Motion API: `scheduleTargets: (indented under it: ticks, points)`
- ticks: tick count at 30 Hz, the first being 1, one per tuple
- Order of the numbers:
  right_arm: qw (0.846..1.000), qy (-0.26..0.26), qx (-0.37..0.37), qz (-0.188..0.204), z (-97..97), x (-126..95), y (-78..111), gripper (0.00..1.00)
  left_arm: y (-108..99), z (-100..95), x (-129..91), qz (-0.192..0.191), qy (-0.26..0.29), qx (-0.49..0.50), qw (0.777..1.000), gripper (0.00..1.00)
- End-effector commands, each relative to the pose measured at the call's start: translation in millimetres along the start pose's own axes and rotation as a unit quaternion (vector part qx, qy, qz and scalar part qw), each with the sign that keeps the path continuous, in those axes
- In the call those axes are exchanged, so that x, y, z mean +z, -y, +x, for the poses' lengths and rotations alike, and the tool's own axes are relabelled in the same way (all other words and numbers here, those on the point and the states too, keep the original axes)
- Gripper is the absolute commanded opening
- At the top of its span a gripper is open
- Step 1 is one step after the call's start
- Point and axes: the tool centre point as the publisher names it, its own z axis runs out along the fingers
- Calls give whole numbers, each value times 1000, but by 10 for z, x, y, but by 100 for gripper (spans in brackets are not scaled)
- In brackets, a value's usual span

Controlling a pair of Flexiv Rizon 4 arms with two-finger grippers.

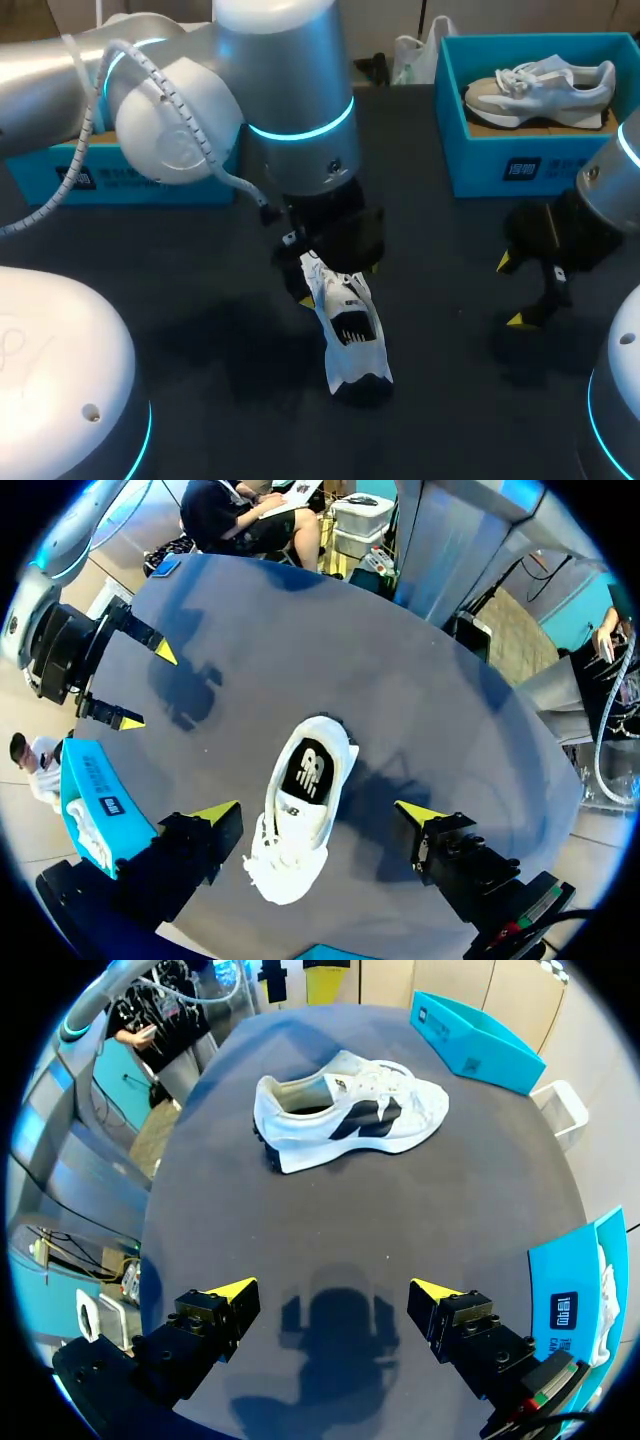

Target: Take the shoe out of the shoebox, open the shoe tongue, remove and reinsert the insole, then place the shoe into the shoebox

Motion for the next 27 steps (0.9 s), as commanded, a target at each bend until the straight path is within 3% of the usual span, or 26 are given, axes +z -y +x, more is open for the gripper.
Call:
scheduleTargets:
  ticks: [1, 5, 7, 17, 21, 27]
  points:
    - [1000, 1, 0, 1, 10, 6, -1, 100, 40, 91, 6, -1, -8, -53, 999, 100]
    - [1000, 1, 0, 1, 10, 6, -1, 100, 315, 246, 30, -43, -14, -200, 979, 100]
    - [1000, 1, 0, 1, 10, 6, -1, 100, 483, 276, 57, -155, 48, -357, 920, 100]
    - [1000, 1, 0, 1, 10, 6, -1, 100, 483, 276, 57, -155, 48, -357, 920, 100]
    - [1000, 1, 0, 1, 10, 6, -1, 100, 416, 162, 135, -158, 40, -454, 876, 100]
    - [1000, 1, 0, 1, 10, 6, -1, 100, 378, 142, 205, -99, 6, -528, 844, 100]
